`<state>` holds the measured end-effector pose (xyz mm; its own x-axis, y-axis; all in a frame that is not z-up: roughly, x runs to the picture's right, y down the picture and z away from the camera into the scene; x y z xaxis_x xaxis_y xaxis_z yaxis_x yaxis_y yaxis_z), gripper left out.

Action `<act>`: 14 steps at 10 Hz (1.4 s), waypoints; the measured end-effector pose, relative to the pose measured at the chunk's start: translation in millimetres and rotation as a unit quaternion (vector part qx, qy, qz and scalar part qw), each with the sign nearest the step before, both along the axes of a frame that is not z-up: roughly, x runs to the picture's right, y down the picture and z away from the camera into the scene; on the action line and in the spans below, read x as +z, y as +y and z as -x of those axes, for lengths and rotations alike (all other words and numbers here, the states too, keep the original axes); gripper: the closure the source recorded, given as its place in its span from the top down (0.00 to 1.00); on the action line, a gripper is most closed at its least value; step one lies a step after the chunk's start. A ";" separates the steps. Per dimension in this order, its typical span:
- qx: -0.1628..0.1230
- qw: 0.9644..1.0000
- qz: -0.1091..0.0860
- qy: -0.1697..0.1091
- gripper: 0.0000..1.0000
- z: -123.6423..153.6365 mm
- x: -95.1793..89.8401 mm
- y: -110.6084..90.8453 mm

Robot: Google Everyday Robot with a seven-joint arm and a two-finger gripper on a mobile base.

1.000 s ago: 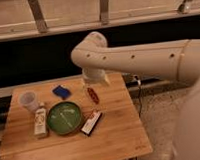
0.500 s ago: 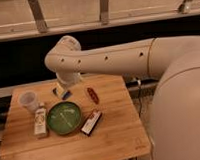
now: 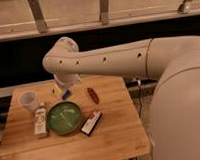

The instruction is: Place the white sponge in the ceramic bowl

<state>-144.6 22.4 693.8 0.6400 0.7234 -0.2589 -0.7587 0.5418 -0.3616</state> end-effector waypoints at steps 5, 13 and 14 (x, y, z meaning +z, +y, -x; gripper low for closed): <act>-0.028 0.999 0.001 -0.040 0.73 37.7 82.1 -3.2; -0.092 0.990 0.011 -0.105 0.73 87.6 173.1 -17.0; -0.092 0.990 0.010 -0.104 0.73 86.5 173.6 -17.0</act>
